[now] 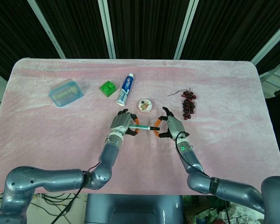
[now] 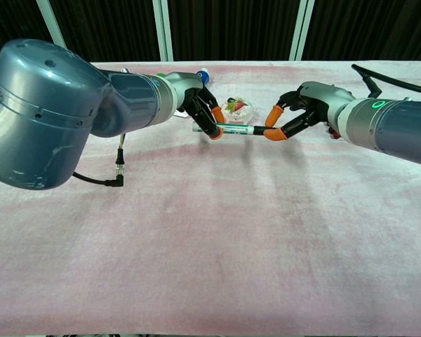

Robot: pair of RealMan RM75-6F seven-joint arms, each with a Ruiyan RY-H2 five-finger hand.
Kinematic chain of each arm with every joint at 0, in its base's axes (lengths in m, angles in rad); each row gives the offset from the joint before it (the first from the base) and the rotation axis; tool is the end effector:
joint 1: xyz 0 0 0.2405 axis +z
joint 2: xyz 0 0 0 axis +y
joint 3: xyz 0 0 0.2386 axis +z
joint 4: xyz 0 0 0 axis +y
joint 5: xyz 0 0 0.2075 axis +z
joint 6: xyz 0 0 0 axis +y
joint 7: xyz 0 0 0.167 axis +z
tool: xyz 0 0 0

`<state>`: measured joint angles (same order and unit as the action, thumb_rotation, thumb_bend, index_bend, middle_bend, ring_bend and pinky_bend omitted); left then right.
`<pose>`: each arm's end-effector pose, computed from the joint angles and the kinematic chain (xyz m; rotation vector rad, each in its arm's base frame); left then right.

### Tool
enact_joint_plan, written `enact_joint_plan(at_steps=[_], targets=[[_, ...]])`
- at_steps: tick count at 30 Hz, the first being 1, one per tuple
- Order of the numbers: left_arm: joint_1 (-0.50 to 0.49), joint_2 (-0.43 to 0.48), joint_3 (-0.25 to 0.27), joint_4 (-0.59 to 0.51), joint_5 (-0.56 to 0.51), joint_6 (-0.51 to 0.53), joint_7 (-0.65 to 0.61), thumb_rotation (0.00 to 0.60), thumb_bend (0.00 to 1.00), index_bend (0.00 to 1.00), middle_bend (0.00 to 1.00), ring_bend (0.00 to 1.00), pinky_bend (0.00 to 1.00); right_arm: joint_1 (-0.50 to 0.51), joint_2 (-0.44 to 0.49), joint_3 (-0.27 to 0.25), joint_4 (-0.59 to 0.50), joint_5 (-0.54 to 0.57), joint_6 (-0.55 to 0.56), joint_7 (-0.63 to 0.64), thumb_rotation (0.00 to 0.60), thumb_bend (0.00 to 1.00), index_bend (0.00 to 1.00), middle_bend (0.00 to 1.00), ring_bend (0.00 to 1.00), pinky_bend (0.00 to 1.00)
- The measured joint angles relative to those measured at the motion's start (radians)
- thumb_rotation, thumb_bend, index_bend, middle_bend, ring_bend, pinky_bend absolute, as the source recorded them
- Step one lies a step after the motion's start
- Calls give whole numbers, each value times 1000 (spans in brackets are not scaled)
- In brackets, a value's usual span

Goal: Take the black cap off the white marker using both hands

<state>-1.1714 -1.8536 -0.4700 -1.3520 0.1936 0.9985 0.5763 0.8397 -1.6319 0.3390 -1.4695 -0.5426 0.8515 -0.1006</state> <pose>-0.0085 0.3859 -0.0933 -1.5596 -1.5625 -0.8754 -0.1198 -0.3772 -0.0482 1.3773 -1.7659 1.0265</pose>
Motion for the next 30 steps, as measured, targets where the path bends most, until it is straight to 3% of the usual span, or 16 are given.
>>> enact_joint_plan(at_steps=[21, 28, 30], targets=[[17, -3, 13, -6, 47, 11, -9, 600, 532, 689, 356, 0, 0, -14, 18, -1, -7, -18, -4, 11, 600, 351, 690, 14, 37, 157], [27, 9, 19, -7, 51, 14, -3, 600, 532, 689, 357, 0, 0, -20, 42, -8, -22, -26, -1, 1, 600, 340, 685, 13, 37, 157], [33, 16, 25, -10, 53, 13, 0, 600, 532, 689, 357, 0, 0, -23, 57, -13, -30, -28, 1, -6, 600, 292, 616, 9, 36, 156]])
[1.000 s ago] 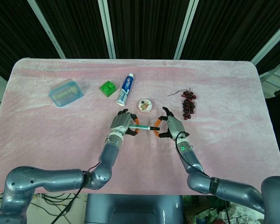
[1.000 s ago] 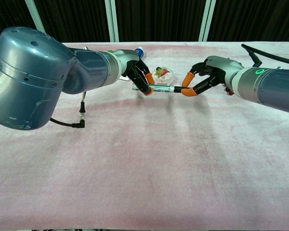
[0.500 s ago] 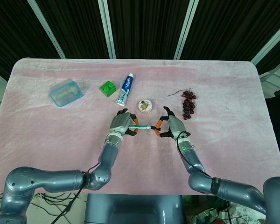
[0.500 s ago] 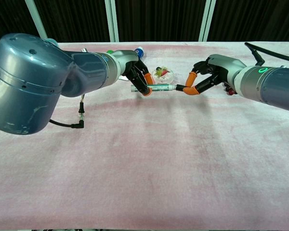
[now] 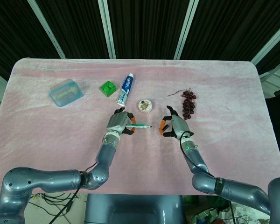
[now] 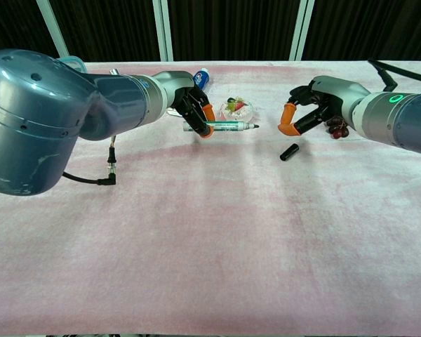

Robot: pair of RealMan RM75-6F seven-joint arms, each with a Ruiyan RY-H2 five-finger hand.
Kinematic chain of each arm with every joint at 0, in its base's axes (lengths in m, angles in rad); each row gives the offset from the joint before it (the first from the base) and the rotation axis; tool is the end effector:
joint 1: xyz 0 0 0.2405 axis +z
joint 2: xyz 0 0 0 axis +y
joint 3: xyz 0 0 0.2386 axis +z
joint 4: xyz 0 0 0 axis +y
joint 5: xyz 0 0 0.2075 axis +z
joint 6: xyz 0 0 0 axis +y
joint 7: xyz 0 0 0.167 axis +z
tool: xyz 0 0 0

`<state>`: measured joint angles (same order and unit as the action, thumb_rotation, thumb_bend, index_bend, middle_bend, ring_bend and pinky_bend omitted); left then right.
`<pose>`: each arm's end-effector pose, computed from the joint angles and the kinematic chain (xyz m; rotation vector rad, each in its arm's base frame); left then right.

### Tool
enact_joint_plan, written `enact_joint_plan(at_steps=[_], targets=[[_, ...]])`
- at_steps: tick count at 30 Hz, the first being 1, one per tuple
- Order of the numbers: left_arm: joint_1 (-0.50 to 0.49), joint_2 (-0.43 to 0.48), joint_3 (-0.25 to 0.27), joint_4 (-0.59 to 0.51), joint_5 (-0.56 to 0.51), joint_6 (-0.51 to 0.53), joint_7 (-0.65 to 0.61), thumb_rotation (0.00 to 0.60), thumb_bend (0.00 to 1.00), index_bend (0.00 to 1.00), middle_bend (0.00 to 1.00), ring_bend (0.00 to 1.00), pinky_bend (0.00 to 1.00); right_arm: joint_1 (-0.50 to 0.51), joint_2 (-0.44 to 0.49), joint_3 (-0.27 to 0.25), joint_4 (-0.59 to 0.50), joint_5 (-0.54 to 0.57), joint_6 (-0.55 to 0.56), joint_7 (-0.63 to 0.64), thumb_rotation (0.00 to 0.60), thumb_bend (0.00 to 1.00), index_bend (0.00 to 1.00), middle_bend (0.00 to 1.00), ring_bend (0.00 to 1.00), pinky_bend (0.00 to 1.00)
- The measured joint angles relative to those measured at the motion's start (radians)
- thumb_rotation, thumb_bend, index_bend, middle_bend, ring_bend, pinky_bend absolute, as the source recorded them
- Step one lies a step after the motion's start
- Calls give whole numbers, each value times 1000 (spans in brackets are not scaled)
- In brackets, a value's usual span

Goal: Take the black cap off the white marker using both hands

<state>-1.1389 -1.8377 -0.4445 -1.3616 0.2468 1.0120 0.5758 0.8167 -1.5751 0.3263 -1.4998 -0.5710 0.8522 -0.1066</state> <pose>-0.0207 0.3877 -0.0871 -1.5637 -1.5042 -0.8746 -0.1311 -0.3783 -0.0321 1.3942 -1.7137 1.0141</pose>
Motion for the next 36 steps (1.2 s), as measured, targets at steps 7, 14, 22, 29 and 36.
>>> enact_joint_plan(at_steps=[7, 14, 22, 29, 36], targets=[[27, 26, 38, 4, 2, -24, 14, 600, 318, 429, 286, 0, 0, -20, 81, -12, -48, -10, 16, -20, 600, 114, 168, 0, 32, 156], [32, 79, 53, -16, -39, -85, 43, 600, 103, 126, 167, 0, 0, -41, 169, -18, -100, -21, 35, -40, 600, 106, 104, 0, 31, 156], [43, 162, 63, -94, -31, -89, 50, 600, 93, 88, 147, 0, 0, -79, 291, -38, -156, -59, 71, -67, 600, 106, 88, 0, 35, 157], [120, 301, 99, -213, 198, -85, -2, 600, 109, 93, 147, 0, 0, -194, 456, -85, -177, -292, 152, -15, 600, 123, 83, 0, 37, 157], [306, 505, 215, -371, 595, 27, -95, 600, 114, 111, 149, 0, 0, -391, 632, -179, -174, -559, 277, 159, 600, 133, 74, 0, 49, 156]])
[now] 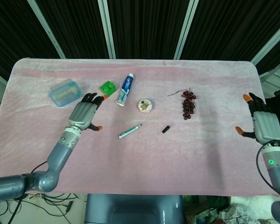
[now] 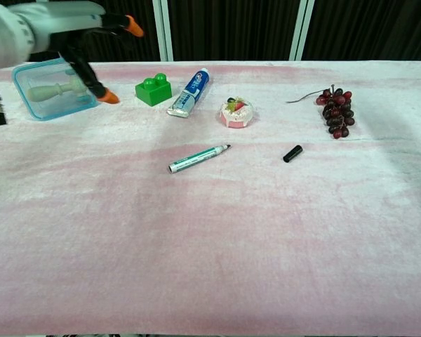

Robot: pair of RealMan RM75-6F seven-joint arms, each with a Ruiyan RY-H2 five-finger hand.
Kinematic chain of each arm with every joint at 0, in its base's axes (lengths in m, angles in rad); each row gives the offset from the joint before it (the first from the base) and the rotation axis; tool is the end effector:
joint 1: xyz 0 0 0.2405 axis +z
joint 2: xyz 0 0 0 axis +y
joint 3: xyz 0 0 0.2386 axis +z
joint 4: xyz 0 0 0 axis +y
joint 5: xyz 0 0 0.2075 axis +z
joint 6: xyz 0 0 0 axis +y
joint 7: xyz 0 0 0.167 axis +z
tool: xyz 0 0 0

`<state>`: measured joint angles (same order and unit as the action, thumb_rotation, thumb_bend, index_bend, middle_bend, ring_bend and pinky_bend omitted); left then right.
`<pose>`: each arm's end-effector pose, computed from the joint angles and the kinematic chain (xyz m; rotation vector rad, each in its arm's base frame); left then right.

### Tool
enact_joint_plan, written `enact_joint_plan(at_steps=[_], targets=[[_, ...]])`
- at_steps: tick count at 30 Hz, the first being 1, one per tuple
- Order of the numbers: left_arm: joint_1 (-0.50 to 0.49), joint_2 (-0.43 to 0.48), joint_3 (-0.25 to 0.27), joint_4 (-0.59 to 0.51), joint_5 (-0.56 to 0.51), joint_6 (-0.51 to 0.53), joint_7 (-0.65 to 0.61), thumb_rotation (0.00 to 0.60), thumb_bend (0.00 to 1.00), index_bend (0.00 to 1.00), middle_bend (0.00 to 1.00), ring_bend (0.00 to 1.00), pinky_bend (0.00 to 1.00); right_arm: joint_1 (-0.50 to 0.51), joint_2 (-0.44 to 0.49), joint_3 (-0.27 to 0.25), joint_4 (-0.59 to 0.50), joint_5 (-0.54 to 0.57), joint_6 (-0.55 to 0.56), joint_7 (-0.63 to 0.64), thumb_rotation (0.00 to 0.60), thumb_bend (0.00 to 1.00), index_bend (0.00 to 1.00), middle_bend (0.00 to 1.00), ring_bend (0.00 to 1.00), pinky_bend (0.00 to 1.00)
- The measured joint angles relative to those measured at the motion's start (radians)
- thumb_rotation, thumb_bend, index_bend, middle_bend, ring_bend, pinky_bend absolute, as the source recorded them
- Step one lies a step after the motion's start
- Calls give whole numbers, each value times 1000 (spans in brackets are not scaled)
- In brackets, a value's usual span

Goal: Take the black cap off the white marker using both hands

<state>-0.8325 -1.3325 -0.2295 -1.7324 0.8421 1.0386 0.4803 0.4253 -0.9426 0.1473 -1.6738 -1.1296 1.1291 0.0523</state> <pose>-0.1018 0.3699 0.0443 -1.7498 -0.9499 -0.9191 -0.2687 -0.3157 0.1904 1.3797 -1.0247 0.8571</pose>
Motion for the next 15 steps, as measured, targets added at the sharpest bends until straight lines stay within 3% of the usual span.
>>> enact_joint_plan(at_steps=[6, 10, 15], targets=[[255, 156, 153, -108, 282, 255, -95, 600, 114, 126, 149, 0, 0, -170, 16, -114, 12, -209, 169, 91, 600, 134, 74, 0, 49, 156], [407, 225, 247, -139, 392, 405, -174, 600, 114, 129, 149, 0, 0, -239, -14, -160, 16, -284, 260, 88, 600, 135, 74, 0, 50, 156], [548, 271, 327, -118, 456, 510, -302, 600, 114, 134, 147, 0, 0, -293, -72, -190, 17, -355, 354, 9, 600, 134, 62, 0, 49, 156]])
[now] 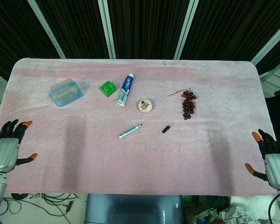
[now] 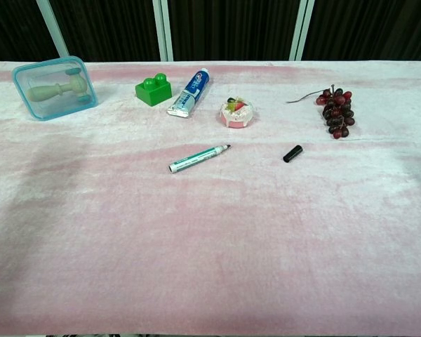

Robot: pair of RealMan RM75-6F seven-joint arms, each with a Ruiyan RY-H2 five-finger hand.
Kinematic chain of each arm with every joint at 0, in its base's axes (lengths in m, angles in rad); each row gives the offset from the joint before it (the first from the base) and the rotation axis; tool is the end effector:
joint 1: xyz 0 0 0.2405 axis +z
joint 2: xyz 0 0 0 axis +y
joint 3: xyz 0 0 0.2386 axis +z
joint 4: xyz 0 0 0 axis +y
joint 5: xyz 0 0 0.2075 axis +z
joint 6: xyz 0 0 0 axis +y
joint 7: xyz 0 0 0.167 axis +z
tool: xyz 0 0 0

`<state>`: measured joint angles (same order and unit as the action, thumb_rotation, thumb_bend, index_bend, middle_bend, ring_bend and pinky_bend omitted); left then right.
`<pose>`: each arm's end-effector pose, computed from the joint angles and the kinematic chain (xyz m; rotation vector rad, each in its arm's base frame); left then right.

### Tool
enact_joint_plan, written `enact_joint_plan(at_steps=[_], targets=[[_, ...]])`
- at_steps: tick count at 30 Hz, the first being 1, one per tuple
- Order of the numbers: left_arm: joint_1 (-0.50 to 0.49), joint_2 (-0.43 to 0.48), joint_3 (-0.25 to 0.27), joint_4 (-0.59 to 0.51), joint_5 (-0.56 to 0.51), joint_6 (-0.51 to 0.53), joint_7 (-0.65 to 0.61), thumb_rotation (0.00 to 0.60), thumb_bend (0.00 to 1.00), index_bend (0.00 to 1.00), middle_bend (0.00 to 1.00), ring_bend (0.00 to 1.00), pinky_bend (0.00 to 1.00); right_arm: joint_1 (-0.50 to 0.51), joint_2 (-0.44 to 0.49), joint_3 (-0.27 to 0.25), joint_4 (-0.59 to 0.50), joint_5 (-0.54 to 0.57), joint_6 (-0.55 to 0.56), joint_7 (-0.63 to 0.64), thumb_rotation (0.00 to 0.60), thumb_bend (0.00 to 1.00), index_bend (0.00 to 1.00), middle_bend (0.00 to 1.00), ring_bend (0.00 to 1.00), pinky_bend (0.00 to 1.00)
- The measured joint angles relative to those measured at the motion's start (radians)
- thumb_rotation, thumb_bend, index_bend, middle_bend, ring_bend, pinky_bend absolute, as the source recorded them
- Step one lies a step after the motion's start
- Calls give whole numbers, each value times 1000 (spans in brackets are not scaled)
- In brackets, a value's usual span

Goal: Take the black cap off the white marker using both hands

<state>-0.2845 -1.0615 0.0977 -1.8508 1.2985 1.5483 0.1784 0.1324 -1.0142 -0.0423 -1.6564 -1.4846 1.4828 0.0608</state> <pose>-0.2558 0.2197 0.1485 -1.3977 -0.9362 -0.8518 -0.2963 -0.1970 0.1693 1.4370 -0.9460 0.8683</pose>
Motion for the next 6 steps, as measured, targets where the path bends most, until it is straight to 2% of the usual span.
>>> enact_joint_plan(at_steps=[6], targets=[[98, 11, 32, 95, 41, 57, -138, 600, 117, 140, 144, 0, 0, -62, -57, -20, -14, -52, 86, -118, 600, 134, 40, 0, 49, 156]])
